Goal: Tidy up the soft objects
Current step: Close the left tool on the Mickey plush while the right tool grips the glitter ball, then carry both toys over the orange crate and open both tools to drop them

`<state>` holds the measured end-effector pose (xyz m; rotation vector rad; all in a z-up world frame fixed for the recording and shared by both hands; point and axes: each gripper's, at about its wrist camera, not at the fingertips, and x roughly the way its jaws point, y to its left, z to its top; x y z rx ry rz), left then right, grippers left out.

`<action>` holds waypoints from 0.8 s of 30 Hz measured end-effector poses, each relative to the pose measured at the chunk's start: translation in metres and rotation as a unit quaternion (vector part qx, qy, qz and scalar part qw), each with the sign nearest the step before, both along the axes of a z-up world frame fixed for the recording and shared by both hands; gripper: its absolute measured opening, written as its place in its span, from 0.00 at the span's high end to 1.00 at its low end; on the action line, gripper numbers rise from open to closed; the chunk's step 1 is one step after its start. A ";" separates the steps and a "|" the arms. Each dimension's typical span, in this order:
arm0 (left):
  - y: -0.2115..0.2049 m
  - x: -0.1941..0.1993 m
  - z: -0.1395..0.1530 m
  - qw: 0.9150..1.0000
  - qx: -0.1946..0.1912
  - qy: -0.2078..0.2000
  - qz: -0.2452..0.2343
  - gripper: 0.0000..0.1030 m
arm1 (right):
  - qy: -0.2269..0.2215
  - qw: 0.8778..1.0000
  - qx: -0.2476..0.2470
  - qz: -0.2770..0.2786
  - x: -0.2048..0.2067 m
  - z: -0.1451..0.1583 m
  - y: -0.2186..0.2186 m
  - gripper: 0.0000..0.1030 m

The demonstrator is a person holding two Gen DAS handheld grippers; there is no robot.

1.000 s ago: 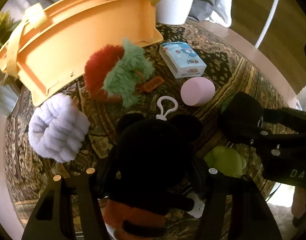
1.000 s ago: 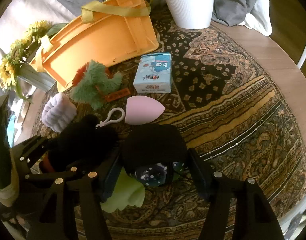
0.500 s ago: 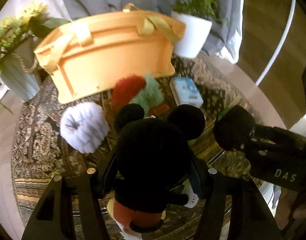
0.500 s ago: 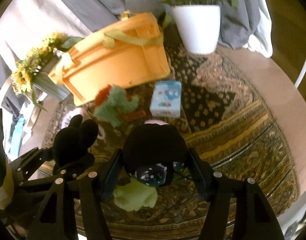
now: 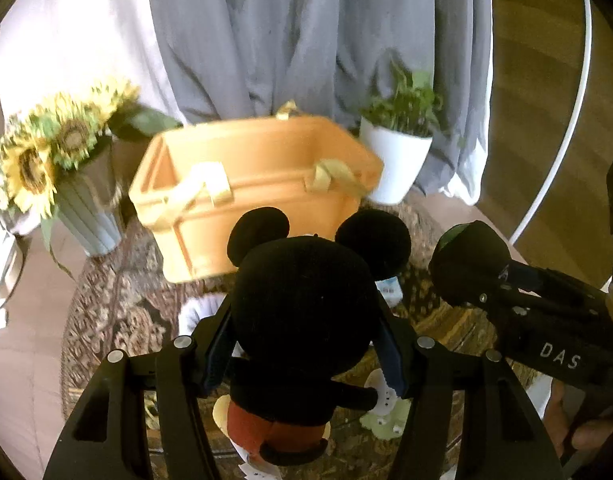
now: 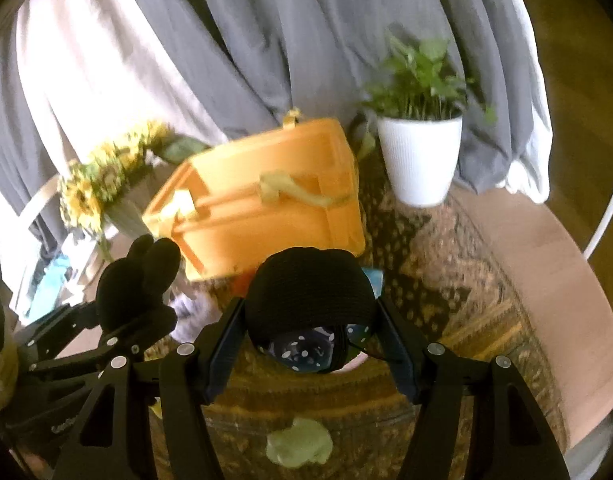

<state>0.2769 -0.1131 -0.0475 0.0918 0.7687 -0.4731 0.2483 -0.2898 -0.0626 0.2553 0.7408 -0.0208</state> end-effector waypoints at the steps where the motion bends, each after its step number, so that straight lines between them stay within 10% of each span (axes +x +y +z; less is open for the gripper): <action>1: 0.000 0.002 0.004 1.000 -0.005 0.000 -0.001 0.41 | -0.007 1.000 -0.001 0.000 0.001 0.004 0.000 0.37; 24: 0.014 0.054 0.083 0.993 -0.025 -0.109 0.037 0.41 | -0.130 0.991 -0.002 0.012 0.062 0.073 0.013 0.37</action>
